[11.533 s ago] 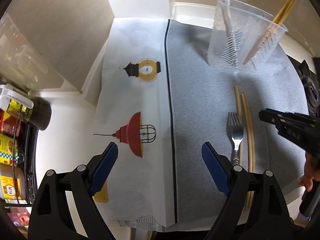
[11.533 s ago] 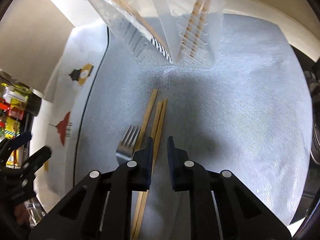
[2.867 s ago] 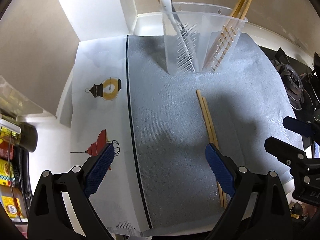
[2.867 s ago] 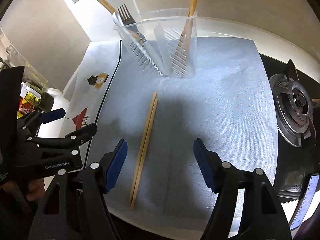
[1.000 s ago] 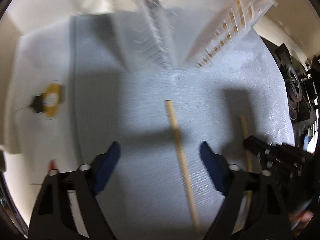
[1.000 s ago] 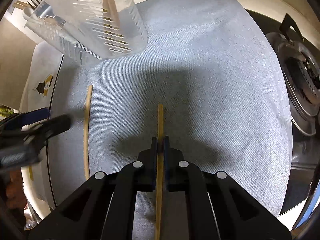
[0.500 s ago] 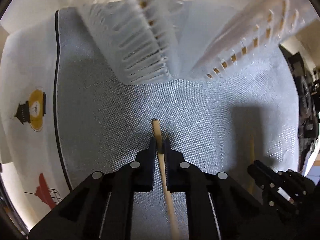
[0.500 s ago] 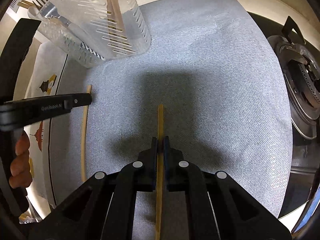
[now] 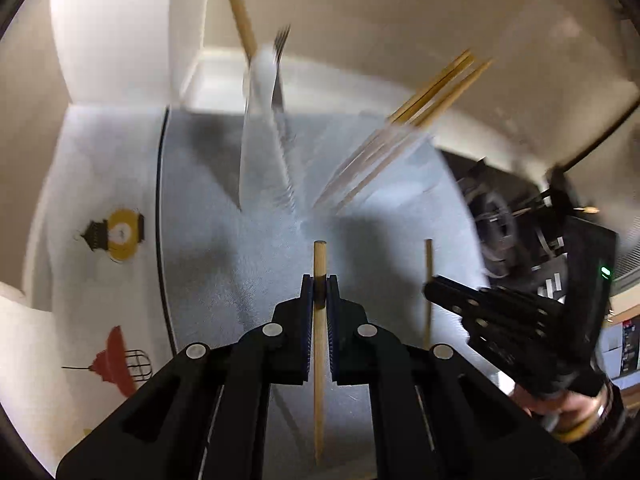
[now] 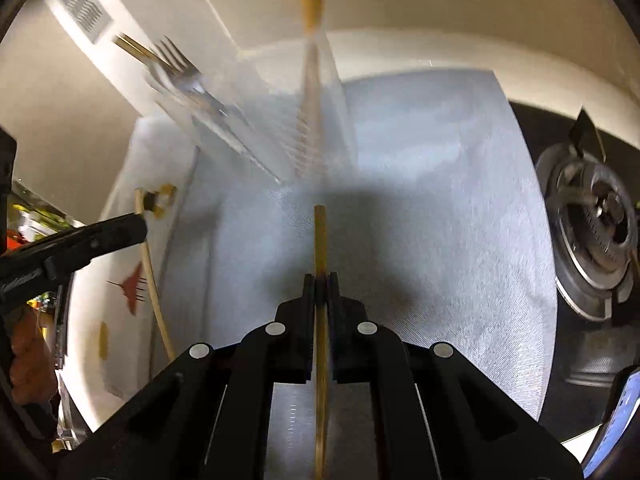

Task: Organize utensils
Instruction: 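Lift both chopsticks with both tools and carry them above the clear holder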

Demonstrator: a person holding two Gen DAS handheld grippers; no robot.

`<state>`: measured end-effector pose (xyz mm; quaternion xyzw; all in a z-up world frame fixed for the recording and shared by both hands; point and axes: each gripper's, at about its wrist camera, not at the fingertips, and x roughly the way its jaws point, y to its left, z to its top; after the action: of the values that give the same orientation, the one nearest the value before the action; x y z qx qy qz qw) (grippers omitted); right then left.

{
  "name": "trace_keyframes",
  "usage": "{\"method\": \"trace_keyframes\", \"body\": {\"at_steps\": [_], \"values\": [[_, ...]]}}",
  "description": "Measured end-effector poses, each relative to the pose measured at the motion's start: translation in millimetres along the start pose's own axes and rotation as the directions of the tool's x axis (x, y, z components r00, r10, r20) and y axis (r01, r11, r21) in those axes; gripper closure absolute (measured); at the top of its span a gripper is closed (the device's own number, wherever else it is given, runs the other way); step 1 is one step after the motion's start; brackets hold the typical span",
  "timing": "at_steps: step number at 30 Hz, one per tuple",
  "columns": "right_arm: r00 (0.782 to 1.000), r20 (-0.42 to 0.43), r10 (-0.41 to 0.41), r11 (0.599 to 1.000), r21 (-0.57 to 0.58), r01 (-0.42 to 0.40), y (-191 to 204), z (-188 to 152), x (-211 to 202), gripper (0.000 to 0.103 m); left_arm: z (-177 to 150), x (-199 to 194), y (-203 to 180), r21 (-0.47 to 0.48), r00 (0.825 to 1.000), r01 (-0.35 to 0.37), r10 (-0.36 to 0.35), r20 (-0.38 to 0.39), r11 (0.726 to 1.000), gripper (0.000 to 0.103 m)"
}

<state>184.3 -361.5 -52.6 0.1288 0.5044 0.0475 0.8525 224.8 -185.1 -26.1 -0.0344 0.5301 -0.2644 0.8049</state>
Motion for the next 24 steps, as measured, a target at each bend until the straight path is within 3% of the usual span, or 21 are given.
{"method": "trace_keyframes", "body": {"at_steps": [8, 24], "values": [[0.992, 0.115, 0.058, 0.996, -0.075, -0.049, 19, 8, -49, 0.097, -16, -75, -10, 0.089, 0.992, -0.01, -0.001, 0.129, 0.996, 0.097], [0.956, 0.286, 0.06, 0.989, -0.146, -0.018, 49, 22, -109, 0.097, -6, -108, -34, 0.124, 0.965, -0.111, 0.077, 0.251, 0.986, 0.097]]}}
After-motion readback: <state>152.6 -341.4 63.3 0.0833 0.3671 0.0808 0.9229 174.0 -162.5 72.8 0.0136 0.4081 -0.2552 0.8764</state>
